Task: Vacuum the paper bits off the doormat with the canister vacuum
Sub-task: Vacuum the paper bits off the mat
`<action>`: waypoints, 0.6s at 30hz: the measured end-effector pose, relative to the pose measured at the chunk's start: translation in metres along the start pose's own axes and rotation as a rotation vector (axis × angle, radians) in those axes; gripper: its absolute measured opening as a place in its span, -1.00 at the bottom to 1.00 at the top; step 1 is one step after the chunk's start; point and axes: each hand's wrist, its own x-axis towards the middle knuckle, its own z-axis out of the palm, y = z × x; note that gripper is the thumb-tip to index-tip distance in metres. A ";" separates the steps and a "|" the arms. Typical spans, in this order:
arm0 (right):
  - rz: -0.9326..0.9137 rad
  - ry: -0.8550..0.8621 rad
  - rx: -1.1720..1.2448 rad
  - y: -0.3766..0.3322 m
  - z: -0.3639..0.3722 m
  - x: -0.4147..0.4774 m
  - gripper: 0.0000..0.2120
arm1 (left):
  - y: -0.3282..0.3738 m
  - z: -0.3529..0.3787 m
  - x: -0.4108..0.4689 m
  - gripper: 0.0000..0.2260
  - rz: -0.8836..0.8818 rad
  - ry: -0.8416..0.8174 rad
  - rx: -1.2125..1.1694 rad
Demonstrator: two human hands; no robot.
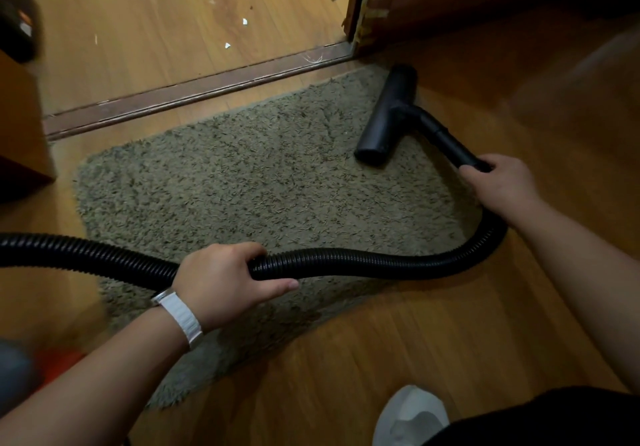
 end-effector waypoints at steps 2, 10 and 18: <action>-0.050 -0.030 -0.018 -0.012 0.007 -0.002 -0.68 | -0.002 0.002 -0.001 -0.22 0.013 -0.002 0.013; -0.348 -0.219 -0.225 -0.075 0.044 -0.030 -0.73 | -0.029 0.012 -0.019 -0.18 0.107 0.007 0.106; -0.693 -0.361 -0.380 -0.128 0.097 -0.088 -0.64 | -0.097 0.014 -0.065 -0.36 0.265 0.095 0.202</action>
